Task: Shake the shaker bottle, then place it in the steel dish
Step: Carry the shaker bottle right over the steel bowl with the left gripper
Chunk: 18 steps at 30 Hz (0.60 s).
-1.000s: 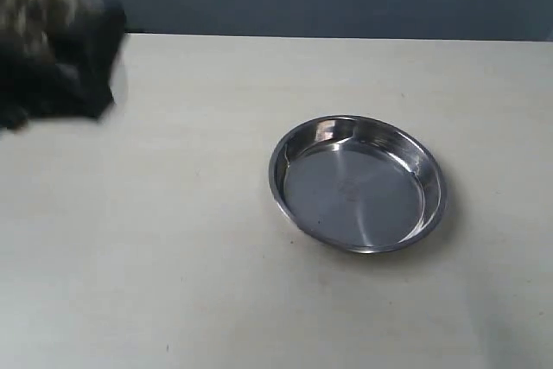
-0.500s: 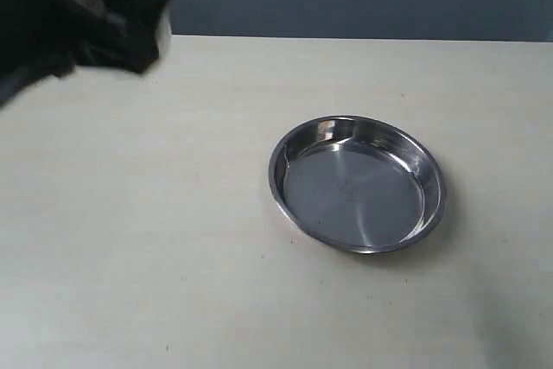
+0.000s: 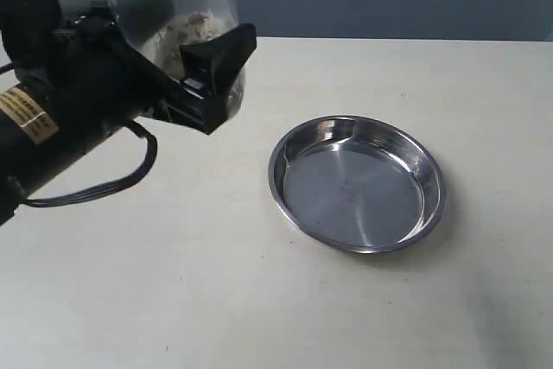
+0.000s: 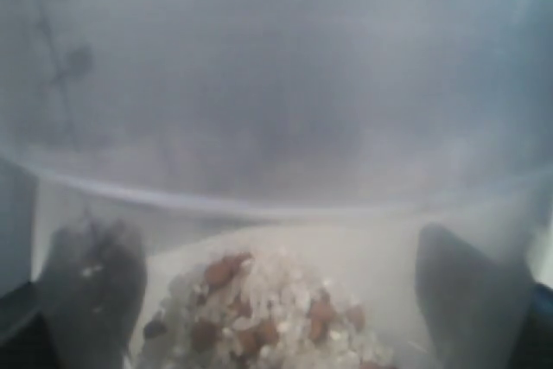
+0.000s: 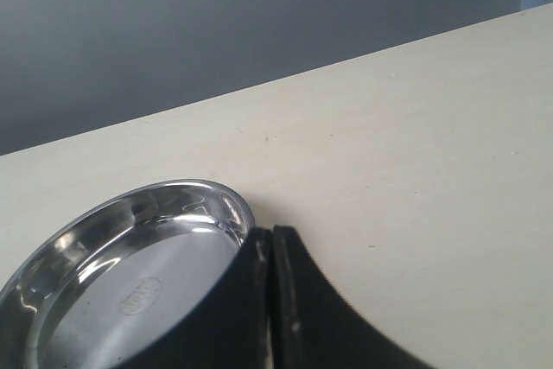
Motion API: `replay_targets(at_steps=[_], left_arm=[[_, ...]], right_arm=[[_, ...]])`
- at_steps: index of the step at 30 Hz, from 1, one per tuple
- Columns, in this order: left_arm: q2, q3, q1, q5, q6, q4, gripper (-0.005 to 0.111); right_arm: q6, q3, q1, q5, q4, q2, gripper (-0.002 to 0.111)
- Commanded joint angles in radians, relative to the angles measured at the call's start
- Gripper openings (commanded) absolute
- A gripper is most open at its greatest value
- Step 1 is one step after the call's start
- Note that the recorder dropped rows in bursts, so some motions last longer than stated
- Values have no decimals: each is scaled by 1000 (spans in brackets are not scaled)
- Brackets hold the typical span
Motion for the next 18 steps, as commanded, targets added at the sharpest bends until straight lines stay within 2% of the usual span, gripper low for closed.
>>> replay_targets(at_steps=[1, 7, 18], left_arm=[[56, -9, -3, 2, -106, 76, 0], [214, -15, -3, -173, -240, 252, 0], [491, -176, -3, -275, -291, 291, 0]], right_arm=[[-6, 1, 2, -10, -5, -4, -1], [-6, 1, 2, -10, -5, -4, -1], [-6, 1, 2, -10, -5, -4, -1]])
